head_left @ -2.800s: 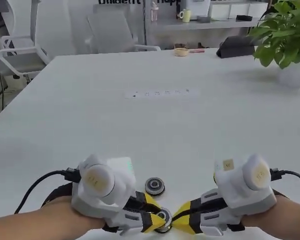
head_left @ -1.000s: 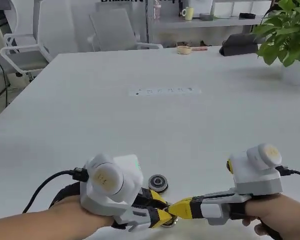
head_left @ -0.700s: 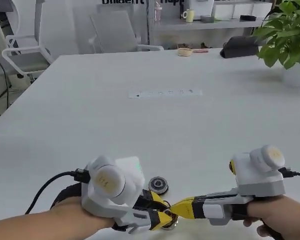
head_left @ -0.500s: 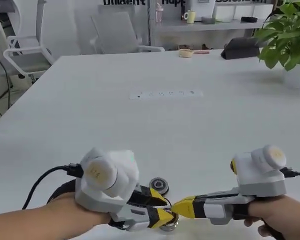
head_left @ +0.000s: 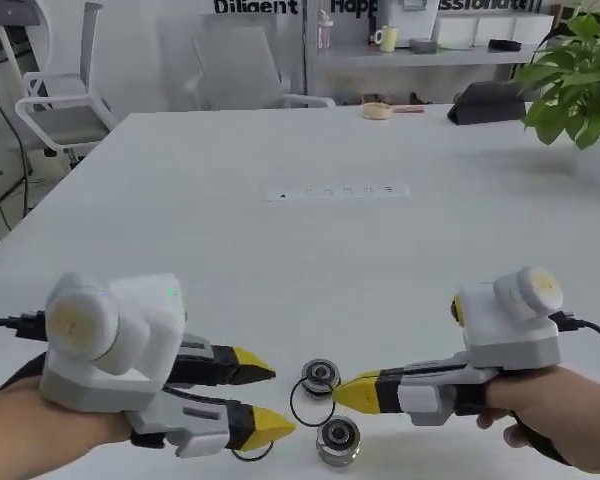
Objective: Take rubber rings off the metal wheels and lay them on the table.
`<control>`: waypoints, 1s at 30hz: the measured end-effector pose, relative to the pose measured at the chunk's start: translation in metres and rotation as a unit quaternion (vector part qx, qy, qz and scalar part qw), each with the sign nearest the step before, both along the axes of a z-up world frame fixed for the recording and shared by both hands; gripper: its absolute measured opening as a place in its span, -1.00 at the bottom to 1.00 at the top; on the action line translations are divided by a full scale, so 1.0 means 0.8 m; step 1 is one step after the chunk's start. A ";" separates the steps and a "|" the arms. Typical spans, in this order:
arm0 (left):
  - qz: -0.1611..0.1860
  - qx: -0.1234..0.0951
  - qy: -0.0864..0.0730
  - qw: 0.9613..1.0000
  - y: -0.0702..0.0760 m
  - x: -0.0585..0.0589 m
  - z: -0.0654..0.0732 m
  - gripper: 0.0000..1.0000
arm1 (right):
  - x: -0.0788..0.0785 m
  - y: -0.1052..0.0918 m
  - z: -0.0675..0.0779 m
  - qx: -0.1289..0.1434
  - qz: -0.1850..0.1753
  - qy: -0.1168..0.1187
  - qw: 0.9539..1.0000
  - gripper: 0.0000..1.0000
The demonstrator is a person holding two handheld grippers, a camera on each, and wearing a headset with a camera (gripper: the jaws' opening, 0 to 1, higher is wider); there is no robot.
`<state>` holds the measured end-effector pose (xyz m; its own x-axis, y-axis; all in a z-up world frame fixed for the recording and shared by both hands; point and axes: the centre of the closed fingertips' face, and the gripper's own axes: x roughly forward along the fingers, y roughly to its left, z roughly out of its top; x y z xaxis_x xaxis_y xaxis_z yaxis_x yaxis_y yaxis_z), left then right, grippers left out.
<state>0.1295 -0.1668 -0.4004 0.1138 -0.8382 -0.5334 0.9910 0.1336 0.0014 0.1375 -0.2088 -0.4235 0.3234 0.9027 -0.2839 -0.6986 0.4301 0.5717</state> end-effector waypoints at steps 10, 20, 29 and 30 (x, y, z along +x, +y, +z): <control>0.045 0.005 0.004 0.999 0.039 0.012 0.001 -0.24 | 0.007 0.044 -0.011 -0.032 0.049 -0.005 0.998 -1.00; 0.056 0.007 0.006 0.998 0.047 0.013 -0.003 -0.22 | 0.005 0.073 -0.036 -0.086 0.078 -0.008 0.993 -1.00; 0.056 0.009 0.007 0.998 0.047 0.019 -0.006 -0.22 | 0.002 0.064 -0.046 -0.131 0.091 -0.048 0.986 -0.76; 0.057 0.009 0.006 0.998 0.046 0.020 -0.006 -0.22 | 0.002 0.063 -0.045 -0.131 0.091 -0.050 0.986 -0.72</control>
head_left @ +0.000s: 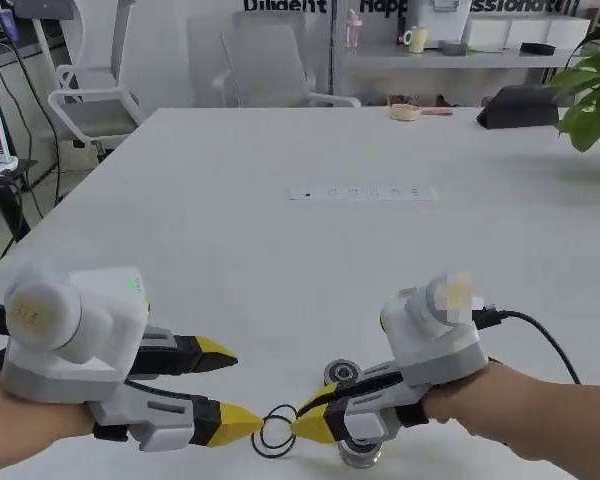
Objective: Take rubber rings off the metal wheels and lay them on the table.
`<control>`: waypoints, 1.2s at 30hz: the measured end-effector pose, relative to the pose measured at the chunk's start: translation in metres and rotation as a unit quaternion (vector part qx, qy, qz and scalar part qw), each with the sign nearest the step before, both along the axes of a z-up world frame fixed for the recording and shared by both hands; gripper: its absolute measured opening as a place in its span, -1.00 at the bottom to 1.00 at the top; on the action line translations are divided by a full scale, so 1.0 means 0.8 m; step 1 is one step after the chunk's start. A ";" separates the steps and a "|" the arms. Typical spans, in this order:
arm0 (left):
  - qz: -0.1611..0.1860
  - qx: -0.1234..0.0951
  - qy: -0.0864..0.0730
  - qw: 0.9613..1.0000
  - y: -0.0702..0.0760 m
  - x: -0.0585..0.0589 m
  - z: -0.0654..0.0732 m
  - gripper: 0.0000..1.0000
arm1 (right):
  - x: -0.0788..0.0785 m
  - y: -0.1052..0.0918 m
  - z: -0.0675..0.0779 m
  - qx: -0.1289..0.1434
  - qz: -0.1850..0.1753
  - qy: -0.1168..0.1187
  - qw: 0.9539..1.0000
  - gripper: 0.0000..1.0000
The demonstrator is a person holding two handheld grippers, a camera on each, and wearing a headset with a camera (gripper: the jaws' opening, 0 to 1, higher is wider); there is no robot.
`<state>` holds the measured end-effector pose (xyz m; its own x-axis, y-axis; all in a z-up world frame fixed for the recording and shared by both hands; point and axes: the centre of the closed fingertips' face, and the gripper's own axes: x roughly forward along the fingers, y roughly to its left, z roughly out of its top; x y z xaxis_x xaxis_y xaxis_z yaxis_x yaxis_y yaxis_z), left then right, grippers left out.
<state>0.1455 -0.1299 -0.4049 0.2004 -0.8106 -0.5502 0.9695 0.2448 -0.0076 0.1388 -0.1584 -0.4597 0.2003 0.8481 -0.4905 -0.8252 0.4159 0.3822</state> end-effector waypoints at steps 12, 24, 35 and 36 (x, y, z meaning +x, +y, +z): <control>0.005 -0.006 0.008 1.000 -0.023 0.023 -0.007 -0.25 | 0.011 -0.033 0.030 0.025 -0.018 -0.050 0.998 -0.45; -0.017 0.010 0.007 1.000 -0.056 0.044 -0.024 -0.33 | 0.037 -0.080 0.026 0.002 -0.062 -0.092 0.994 -0.39; -0.033 0.025 0.009 0.999 -0.087 0.047 -0.043 -0.42 | 0.045 -0.098 0.005 -0.028 -0.075 -0.098 0.992 -0.41; -0.035 0.026 0.008 0.999 -0.090 0.047 -0.045 -0.43 | 0.045 -0.100 0.004 -0.029 -0.076 -0.098 0.992 -0.41</control>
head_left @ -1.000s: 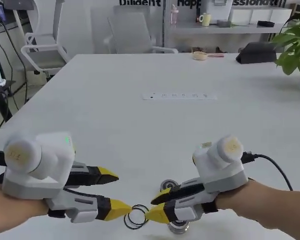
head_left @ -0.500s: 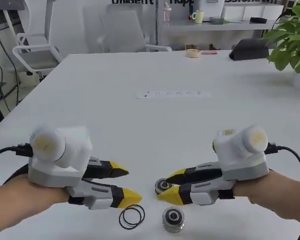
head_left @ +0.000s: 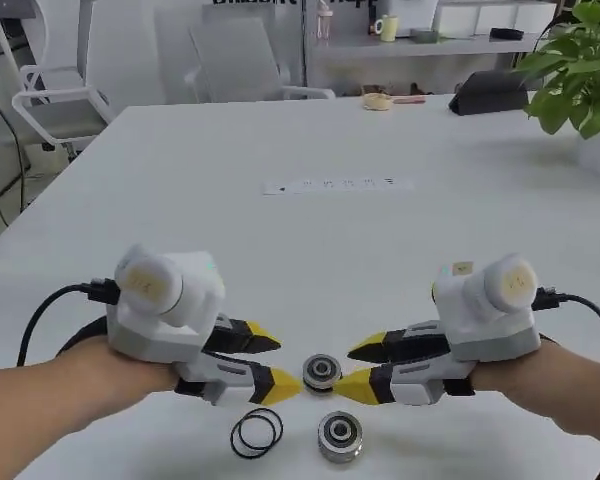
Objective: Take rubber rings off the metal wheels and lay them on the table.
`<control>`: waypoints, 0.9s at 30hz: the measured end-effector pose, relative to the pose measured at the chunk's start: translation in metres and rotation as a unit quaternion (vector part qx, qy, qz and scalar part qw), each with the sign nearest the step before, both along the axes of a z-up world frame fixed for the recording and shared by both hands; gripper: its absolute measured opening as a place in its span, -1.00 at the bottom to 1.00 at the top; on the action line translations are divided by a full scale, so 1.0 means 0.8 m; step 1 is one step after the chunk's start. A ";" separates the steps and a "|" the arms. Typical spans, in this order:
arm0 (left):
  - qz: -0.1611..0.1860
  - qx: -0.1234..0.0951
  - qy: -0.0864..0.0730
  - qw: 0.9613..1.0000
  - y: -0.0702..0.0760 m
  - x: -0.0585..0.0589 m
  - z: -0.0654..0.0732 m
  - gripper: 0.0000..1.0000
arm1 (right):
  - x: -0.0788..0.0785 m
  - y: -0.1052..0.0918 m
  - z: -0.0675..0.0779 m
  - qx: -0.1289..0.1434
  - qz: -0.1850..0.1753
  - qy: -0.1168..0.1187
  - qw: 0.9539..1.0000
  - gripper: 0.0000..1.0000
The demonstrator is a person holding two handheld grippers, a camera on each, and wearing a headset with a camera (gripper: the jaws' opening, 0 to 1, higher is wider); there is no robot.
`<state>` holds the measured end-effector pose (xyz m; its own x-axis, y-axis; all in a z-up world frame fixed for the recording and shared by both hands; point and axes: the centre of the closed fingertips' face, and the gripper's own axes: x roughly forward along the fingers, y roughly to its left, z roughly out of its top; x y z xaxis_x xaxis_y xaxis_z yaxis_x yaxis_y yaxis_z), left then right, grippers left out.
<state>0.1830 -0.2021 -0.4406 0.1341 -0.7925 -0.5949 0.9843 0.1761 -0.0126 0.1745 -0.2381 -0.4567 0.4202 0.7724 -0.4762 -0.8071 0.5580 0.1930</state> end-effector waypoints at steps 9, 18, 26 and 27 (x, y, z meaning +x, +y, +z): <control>-0.008 0.007 0.003 1.000 -0.022 0.003 -0.010 -0.56 | -0.003 -0.004 -0.009 -0.007 -0.002 0.003 1.000 -0.42; -0.009 0.019 0.004 1.000 -0.033 0.005 -0.025 -0.73 | -0.006 -0.010 -0.012 -0.011 -0.004 0.005 1.000 -0.43; -0.006 0.022 -0.019 1.000 -0.037 0.008 -0.026 -0.85 | -0.004 -0.008 -0.014 -0.010 -0.007 0.005 1.000 -0.44; -0.005 0.020 -0.020 1.000 -0.037 0.008 -0.026 -0.85 | -0.004 -0.007 -0.014 -0.010 -0.006 0.004 1.000 -0.44</control>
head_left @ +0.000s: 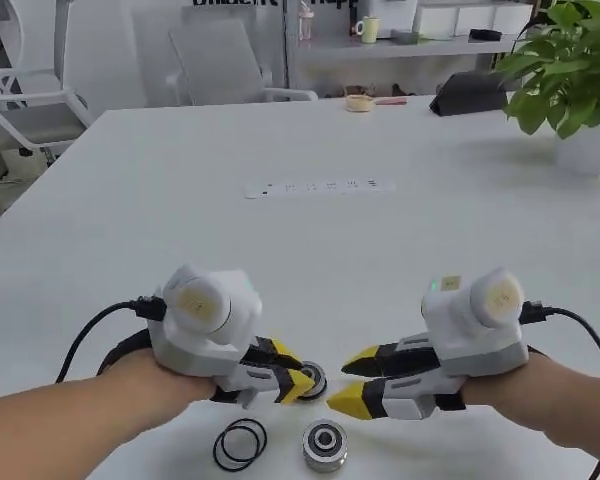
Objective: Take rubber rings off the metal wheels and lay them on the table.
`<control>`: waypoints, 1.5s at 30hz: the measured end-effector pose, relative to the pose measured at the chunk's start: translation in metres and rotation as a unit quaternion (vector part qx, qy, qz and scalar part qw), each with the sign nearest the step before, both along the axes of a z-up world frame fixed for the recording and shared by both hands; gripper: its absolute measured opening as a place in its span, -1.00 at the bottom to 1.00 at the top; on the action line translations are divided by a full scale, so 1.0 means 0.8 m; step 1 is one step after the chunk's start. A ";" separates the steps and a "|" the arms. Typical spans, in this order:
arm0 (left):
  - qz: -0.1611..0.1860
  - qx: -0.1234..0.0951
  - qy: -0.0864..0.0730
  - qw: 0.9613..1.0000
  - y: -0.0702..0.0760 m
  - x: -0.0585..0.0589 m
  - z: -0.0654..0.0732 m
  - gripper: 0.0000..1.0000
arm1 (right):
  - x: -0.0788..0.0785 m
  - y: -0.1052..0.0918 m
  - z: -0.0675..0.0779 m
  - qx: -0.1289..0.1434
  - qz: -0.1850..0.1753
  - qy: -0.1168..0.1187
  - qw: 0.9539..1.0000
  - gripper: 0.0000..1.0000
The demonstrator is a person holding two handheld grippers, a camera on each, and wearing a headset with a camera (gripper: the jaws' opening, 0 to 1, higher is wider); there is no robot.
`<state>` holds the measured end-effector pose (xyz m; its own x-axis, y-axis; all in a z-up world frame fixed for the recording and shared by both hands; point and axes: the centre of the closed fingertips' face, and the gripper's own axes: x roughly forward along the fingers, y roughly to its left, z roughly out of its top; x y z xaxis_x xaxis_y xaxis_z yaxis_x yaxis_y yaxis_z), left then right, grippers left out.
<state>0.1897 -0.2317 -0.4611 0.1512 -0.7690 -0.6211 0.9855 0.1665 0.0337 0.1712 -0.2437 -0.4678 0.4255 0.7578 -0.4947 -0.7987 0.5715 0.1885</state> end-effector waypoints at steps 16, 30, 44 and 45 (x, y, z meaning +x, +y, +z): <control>0.025 -0.012 0.008 1.000 0.000 0.001 0.000 -0.85 | 0.015 0.023 -0.011 -0.022 0.006 -0.017 1.000 -0.45; 0.031 -0.016 0.008 0.999 0.000 0.000 0.000 -0.86 | 0.017 0.024 -0.010 -0.031 0.009 -0.027 0.999 -0.51; 0.031 -0.020 0.011 0.999 -0.001 0.000 -0.001 -0.86 | 0.014 0.018 -0.009 -0.037 0.021 -0.024 0.999 -0.56; 0.031 -0.020 0.012 0.999 -0.001 0.000 -0.001 -0.86 | 0.014 0.018 -0.009 -0.037 0.022 -0.024 0.999 -0.56</control>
<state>0.1894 -0.2329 -0.4617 0.1855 -0.7834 -0.5932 0.9736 0.2282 0.0030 0.1826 -0.2291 -0.4754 0.4170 0.7380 -0.5306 -0.8304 0.5466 0.1077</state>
